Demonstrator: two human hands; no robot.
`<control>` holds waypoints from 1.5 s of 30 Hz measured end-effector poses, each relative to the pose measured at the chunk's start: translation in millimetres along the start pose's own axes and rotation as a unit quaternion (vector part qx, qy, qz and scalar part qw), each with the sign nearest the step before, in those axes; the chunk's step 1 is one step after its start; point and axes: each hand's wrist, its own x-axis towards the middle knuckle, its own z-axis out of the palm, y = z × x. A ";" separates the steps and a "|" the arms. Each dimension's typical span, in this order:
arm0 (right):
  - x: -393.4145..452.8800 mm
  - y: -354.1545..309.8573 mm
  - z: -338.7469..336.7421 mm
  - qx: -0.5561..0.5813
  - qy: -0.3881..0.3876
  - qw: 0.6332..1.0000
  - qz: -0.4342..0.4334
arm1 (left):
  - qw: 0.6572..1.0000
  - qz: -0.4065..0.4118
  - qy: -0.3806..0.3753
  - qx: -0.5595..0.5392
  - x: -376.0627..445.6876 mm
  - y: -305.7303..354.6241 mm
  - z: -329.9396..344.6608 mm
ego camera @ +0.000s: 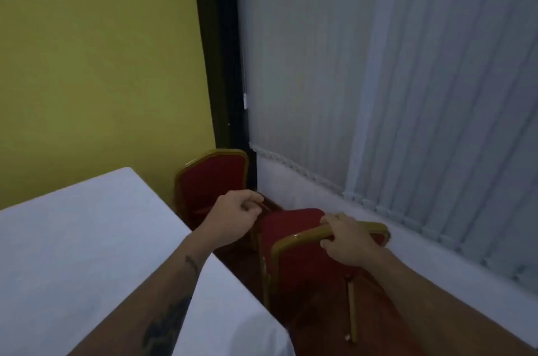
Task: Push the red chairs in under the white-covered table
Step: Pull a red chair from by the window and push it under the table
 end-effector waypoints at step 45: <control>114.9 116.2 57.9 0.553 0.140 0.661 0.487 | 0.895 -0.086 -0.374 0.226 173.1 -41.1 220.6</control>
